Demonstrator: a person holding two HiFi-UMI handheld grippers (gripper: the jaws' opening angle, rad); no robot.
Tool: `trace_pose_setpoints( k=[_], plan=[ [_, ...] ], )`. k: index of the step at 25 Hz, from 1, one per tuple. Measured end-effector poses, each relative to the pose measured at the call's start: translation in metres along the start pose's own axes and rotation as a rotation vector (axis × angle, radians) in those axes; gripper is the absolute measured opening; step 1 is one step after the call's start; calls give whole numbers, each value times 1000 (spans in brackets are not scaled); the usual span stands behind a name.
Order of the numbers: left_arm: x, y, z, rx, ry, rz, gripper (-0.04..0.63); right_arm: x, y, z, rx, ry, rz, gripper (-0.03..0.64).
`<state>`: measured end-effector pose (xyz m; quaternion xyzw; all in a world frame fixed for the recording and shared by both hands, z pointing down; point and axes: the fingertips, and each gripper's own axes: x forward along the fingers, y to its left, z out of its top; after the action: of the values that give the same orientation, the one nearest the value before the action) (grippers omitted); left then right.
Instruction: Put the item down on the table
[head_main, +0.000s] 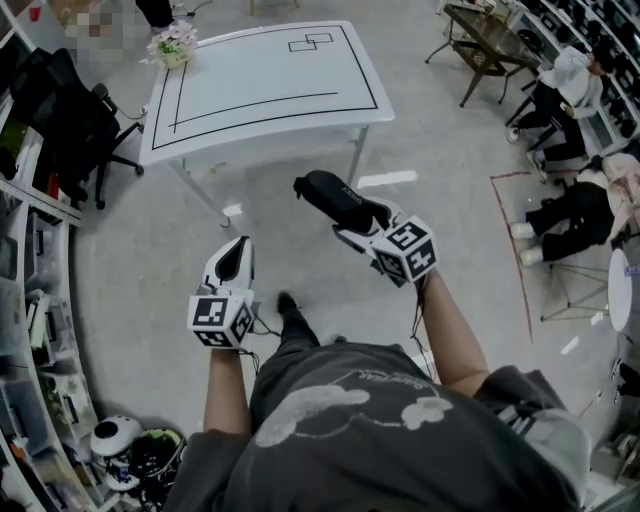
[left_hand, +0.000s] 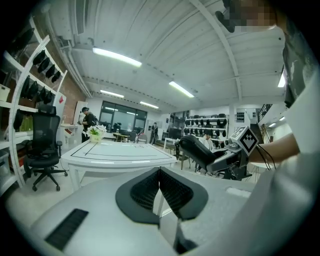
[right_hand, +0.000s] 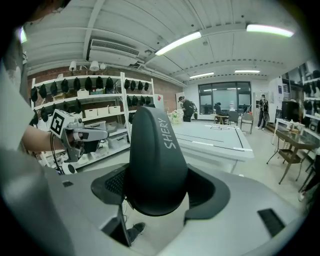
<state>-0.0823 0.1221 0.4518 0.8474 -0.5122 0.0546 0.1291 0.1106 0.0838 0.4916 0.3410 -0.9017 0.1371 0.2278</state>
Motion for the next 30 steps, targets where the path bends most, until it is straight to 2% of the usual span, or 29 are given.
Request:
trace_pose_setpoints(
  k=[9, 17, 21, 30],
  plan=[
    [53, 109, 49, -12, -57, 19, 3, 84, -44, 73, -15, 8, -80, 324],
    [75, 184, 57, -48, -44, 4, 3, 144, -48, 102, -4, 23, -115, 324],
    [84, 203, 58, -53, -31, -16, 3, 162, -50, 105, -6, 38, -129, 324],
    [111, 209, 54, -73, 0, -56, 3, 196, -74, 107, 8, 62, -127, 324]
  ],
)
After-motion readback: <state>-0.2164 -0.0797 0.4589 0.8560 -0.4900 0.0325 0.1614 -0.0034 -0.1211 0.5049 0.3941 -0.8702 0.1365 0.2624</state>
